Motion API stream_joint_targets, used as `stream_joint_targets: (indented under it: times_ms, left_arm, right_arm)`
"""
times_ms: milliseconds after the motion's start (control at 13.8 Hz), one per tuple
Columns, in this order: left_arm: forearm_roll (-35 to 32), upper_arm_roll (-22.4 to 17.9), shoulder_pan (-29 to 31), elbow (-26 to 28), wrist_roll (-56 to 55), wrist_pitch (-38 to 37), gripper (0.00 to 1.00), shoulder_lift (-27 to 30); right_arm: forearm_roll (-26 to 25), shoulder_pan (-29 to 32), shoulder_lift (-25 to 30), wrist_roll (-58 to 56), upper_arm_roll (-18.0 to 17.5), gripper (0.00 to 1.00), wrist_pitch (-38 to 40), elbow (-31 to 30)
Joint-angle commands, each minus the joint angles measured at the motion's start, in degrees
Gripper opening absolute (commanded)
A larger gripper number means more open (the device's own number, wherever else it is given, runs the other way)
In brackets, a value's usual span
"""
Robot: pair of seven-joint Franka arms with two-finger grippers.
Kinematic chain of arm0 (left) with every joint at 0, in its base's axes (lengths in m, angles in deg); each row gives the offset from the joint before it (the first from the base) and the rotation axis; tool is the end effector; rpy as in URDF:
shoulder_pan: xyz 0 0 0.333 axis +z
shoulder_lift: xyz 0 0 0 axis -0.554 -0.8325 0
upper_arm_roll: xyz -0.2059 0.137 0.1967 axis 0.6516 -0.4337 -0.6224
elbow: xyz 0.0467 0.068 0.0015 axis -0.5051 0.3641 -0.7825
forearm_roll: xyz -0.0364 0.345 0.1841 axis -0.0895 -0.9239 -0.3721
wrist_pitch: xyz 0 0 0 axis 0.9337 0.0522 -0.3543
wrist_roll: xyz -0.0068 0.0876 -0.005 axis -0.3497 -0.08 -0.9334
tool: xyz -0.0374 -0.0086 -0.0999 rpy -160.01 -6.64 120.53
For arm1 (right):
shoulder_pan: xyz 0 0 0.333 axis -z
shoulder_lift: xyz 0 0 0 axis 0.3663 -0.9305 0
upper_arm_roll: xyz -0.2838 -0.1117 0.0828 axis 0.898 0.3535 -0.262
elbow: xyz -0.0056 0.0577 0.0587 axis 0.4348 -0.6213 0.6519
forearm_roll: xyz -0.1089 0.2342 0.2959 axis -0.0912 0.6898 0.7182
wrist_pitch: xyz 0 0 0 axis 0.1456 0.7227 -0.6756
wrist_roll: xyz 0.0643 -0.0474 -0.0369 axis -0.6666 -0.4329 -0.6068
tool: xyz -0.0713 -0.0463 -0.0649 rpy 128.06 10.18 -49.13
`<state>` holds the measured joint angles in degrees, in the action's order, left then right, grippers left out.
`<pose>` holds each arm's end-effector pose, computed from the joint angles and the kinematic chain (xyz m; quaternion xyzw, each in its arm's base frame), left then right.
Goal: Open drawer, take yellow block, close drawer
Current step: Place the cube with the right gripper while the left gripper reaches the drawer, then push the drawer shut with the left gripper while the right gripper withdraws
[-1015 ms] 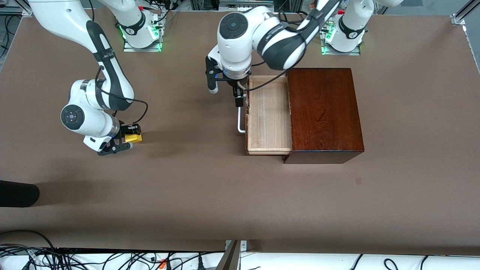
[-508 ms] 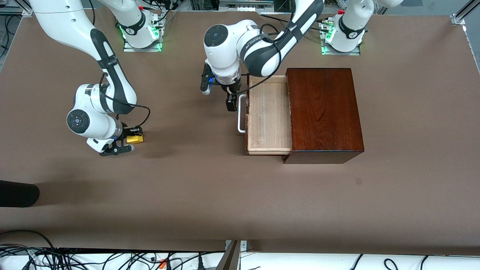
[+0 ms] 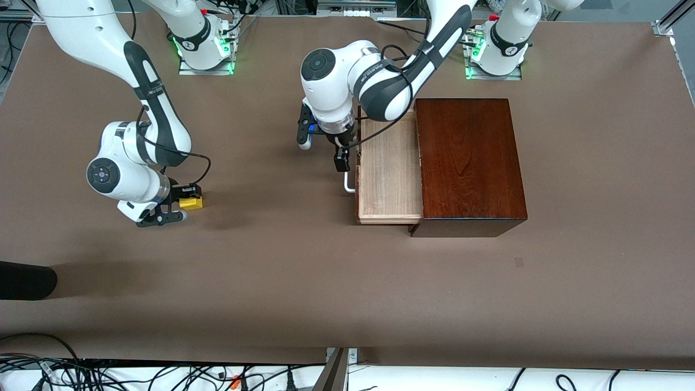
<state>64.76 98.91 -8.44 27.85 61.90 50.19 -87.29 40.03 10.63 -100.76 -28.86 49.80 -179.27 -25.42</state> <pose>0.4624 -0.5353 0.3206 -0.6971 0.7128 0.0293 0.0718 0.5939 0.0406 0.2242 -0.9939 -0.0857 0.0688 0.0106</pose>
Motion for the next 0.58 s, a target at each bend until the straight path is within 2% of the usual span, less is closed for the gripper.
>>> stream_joint_targets:
  times_ms: [0,218,508]
  left_arm:
    - [-1.21,-0.75,0.43,-1.1,0.94,-2.01,1.0,0.1]
    - [-1.21,-1.1,0.34,-1.01,1.03,-3.85,1.0,0.19]
    - [-4.02,-1.19,0.34,-1.01,0.77,-8.16,1.0,0.62]
  right_arm:
    - [-0.28,1.37,5.2,-1.25,-0.89,1.0,0.39,0.19]
    - [-0.46,2.07,10.73,-1.08,-0.89,1.0,3.01,1.24]
    - [-0.46,2.07,17.07,-0.28,-0.8,1.0,18.02,7.9]
